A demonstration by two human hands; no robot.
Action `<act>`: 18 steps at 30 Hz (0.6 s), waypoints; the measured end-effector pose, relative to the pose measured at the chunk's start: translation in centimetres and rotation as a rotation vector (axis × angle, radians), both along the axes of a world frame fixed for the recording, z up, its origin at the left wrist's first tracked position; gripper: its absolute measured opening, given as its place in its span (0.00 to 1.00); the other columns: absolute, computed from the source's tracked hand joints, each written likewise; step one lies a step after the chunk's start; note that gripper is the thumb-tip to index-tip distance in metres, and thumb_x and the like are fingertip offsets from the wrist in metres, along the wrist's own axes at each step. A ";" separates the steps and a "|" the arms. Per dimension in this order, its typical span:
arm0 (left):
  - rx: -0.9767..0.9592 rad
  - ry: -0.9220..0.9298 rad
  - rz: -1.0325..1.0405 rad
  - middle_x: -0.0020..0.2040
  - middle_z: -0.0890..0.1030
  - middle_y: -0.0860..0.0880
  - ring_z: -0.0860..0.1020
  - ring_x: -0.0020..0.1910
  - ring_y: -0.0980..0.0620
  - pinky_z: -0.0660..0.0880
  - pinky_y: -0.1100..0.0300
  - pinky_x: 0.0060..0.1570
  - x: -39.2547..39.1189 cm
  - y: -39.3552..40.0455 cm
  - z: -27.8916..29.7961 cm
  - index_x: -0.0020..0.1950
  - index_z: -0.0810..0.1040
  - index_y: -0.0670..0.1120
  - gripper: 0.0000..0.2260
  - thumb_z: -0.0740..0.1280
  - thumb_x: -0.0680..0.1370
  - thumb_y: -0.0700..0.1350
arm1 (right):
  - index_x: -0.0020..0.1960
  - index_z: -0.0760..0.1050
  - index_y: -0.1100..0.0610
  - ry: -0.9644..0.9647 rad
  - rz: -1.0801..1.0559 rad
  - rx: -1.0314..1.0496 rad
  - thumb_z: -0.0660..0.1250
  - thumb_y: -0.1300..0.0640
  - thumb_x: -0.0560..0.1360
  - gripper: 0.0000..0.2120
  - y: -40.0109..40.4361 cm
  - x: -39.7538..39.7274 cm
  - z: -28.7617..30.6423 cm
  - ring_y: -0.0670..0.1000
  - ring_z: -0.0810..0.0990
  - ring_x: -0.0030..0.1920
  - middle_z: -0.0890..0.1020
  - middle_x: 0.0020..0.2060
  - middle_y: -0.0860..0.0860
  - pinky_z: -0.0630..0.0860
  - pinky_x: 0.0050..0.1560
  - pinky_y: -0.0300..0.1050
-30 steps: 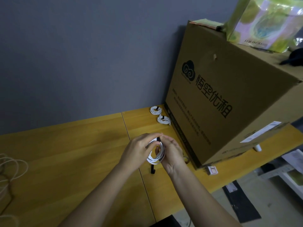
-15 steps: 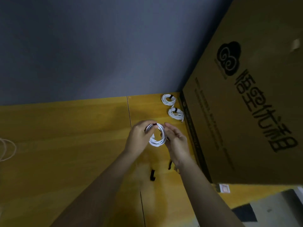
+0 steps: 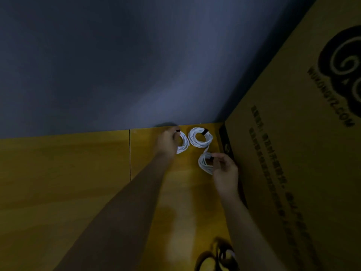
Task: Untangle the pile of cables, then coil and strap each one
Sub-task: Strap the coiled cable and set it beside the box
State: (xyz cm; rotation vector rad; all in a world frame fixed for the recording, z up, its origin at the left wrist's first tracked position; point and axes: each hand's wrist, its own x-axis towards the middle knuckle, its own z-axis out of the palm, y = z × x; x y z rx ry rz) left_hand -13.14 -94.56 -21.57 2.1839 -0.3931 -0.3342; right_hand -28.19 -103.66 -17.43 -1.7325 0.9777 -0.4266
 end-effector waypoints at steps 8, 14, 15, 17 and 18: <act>0.168 0.035 0.071 0.73 0.60 0.43 0.59 0.71 0.40 0.58 0.47 0.68 -3.3 1.3 0.3 0.73 0.63 0.47 0.29 0.66 0.76 0.58 | 0.48 0.77 0.59 0.066 0.017 -0.047 0.58 0.68 0.78 0.10 0.5 0.1 -0.4 0.52 0.77 0.52 0.76 0.56 0.59 0.71 0.50 0.36; -0.038 0.234 0.187 0.68 0.66 0.38 0.67 0.65 0.42 0.64 0.60 0.56 -4.0 0.3 1.0 0.67 0.68 0.38 0.27 0.74 0.72 0.43 | 0.53 0.79 0.62 0.055 0.057 -0.183 0.60 0.71 0.77 0.11 1.2 -1.9 0.3 0.57 0.74 0.60 0.71 0.60 0.58 0.72 0.58 0.43; -0.051 0.227 0.144 0.67 0.69 0.38 0.68 0.66 0.42 0.64 0.60 0.58 -3.9 0.6 1.4 0.67 0.69 0.37 0.26 0.74 0.72 0.41 | 0.53 0.78 0.62 0.063 0.061 -0.187 0.60 0.71 0.77 0.11 1.3 -2.2 0.4 0.59 0.74 0.60 0.71 0.60 0.59 0.72 0.59 0.45; -0.100 0.196 0.029 0.67 0.70 0.37 0.69 0.67 0.41 0.65 0.55 0.65 -4.2 2.1 2.4 0.69 0.69 0.37 0.26 0.72 0.73 0.37 | 0.53 0.78 0.63 0.093 0.099 -0.182 0.59 0.70 0.78 0.10 1.7 -2.7 0.8 0.62 0.73 0.61 0.70 0.61 0.60 0.72 0.62 0.52; -0.089 0.177 -0.017 0.69 0.69 0.37 0.69 0.68 0.41 0.66 0.52 0.66 -4.7 3.3 2.9 0.71 0.68 0.38 0.26 0.71 0.74 0.36 | 0.54 0.77 0.64 0.116 0.132 -0.182 0.59 0.70 0.79 0.10 2.2 -2.8 1.1 0.63 0.71 0.63 0.70 0.62 0.61 0.71 0.63 0.54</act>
